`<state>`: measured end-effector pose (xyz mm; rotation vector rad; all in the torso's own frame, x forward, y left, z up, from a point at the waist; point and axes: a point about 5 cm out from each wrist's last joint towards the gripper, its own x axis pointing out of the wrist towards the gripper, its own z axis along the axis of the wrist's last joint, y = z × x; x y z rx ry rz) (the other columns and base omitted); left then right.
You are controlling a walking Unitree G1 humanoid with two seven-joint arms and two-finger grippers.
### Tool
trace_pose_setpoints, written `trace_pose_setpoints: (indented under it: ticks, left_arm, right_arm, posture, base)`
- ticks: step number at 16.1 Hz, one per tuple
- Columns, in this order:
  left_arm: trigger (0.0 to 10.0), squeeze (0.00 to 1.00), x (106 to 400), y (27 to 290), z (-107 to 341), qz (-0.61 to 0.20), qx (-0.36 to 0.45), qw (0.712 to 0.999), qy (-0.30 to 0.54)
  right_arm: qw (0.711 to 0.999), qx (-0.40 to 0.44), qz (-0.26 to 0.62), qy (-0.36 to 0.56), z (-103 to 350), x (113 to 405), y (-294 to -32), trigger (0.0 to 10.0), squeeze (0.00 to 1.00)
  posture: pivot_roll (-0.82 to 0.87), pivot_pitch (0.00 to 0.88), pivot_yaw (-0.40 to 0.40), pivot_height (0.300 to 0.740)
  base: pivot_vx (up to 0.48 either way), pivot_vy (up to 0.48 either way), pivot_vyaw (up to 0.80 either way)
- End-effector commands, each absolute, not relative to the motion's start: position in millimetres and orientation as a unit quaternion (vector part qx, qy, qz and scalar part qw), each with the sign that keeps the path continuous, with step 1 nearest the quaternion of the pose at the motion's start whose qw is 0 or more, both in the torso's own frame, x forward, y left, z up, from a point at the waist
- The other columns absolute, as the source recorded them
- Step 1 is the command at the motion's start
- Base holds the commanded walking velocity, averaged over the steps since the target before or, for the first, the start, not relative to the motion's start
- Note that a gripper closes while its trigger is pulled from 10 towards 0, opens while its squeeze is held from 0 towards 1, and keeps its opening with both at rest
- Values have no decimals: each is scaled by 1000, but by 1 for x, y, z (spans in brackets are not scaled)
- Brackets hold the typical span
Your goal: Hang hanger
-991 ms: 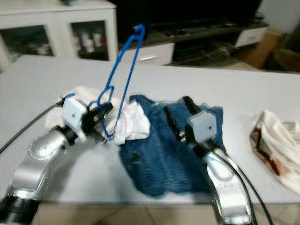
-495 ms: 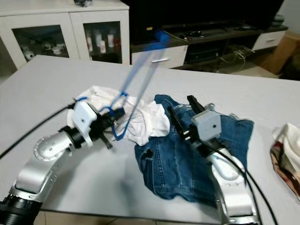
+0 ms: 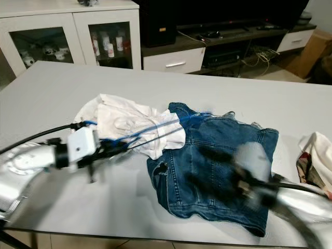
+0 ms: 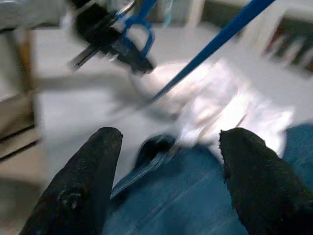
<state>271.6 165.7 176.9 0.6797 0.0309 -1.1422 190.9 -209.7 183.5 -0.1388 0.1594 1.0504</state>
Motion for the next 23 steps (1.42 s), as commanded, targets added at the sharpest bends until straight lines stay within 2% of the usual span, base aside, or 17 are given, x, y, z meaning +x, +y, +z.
trace_pose_setpoints:
  ticks: [1,3,7,9,10,11,13,16,19,23]
  left_arm:
    - [10000,0,272,169,170,-539,330,774,38]
    - [10000,0,274,177,166,-531,343,774,51]
    - [10000,0,272,181,161,-528,346,773,59]
    - [10000,0,271,190,152,-527,371,760,79]
    - [10000,0,272,194,148,-524,393,751,88]
    - [10000,0,274,198,144,-518,413,743,96]
    - [10000,0,278,195,146,-518,405,748,86]
    - [10000,0,282,192,149,-520,398,752,73]
    - [10000,0,283,199,144,-513,436,735,83]
    - [10000,0,282,195,144,-515,428,738,75]
  right_arm:
    - [848,-55,521,85,189,184,-211,10000,0]
    - [840,-47,527,122,186,171,-220,10000,0]
    - [817,8,556,152,187,144,-216,10000,0]
    - [791,0,571,220,171,116,-219,10000,0]
    - [793,-11,563,233,167,113,-223,10000,0]
    - [806,-30,543,235,164,116,-230,10000,0]
    - [828,-71,508,226,166,126,-240,10000,0]
    - [843,-155,466,219,168,136,-256,10000,0]
    - [841,-190,460,211,167,139,-261,10000,4]
    - [818,-202,485,233,150,133,-254,10000,12]
  posture:
    - [-40,64,-13,740]
    - [-44,72,-13,740]
    - [-58,77,-12,740]
    - [-72,79,-12,740]
    - [-83,78,-9,740]
    - [-88,77,-6,740]
    - [-94,73,-4,740]
    - [-100,69,-4,740]
    - [-97,69,-6,740]
    - [-87,65,-9,740]
  base:
    - [0,0,0]
    - [0,0,0]
    - [0,0,0]
    - [0,0,0]
    - [0,0,0]
    - [0,0,0]
    - [0,0,0]
    - [0,0,0]
    - [0,0,0]
    - [0,0,0]
